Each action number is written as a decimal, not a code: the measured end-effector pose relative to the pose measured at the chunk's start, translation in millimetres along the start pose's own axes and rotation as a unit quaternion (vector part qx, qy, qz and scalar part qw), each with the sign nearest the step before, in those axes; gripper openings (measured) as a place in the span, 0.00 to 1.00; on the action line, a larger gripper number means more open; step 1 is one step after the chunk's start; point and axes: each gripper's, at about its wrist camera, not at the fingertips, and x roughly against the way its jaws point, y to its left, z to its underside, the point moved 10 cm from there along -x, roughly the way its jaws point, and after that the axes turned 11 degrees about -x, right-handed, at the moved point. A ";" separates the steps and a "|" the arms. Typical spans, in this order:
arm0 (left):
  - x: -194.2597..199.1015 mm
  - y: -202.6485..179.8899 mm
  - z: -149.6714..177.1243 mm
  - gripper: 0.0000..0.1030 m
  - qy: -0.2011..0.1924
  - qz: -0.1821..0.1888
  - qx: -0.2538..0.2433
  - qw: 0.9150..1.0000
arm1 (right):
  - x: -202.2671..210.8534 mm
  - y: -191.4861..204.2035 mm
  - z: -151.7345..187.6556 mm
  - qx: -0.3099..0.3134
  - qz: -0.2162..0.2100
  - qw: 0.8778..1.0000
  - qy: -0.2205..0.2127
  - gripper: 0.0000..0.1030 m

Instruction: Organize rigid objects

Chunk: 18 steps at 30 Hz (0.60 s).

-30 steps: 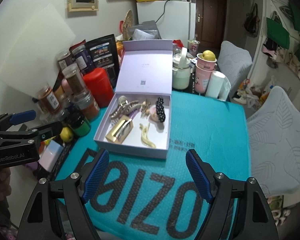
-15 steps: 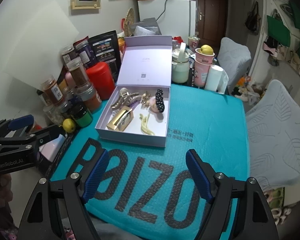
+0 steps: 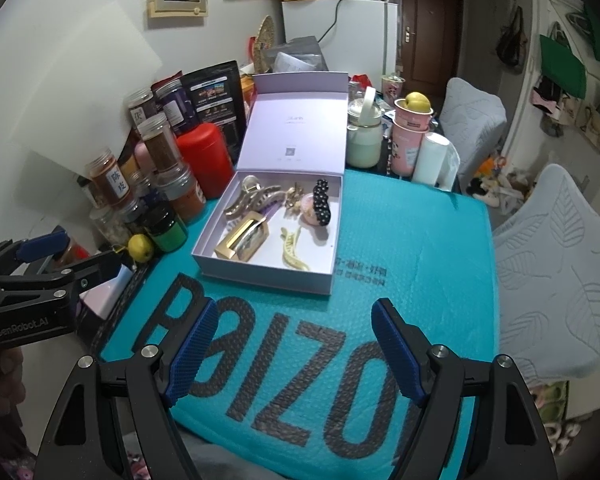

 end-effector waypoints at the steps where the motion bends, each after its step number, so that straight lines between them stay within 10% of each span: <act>1: 0.4 0.1 0.2 0.90 0.000 -0.001 0.000 1.000 | -0.1 0.4 -0.1 0.001 -0.001 1.000 0.000 0.77; 18: 4.9 -1.4 0.6 0.90 -0.011 -0.015 0.001 1.000 | 2.6 -3.2 1.2 0.011 -0.001 1.000 0.000 0.77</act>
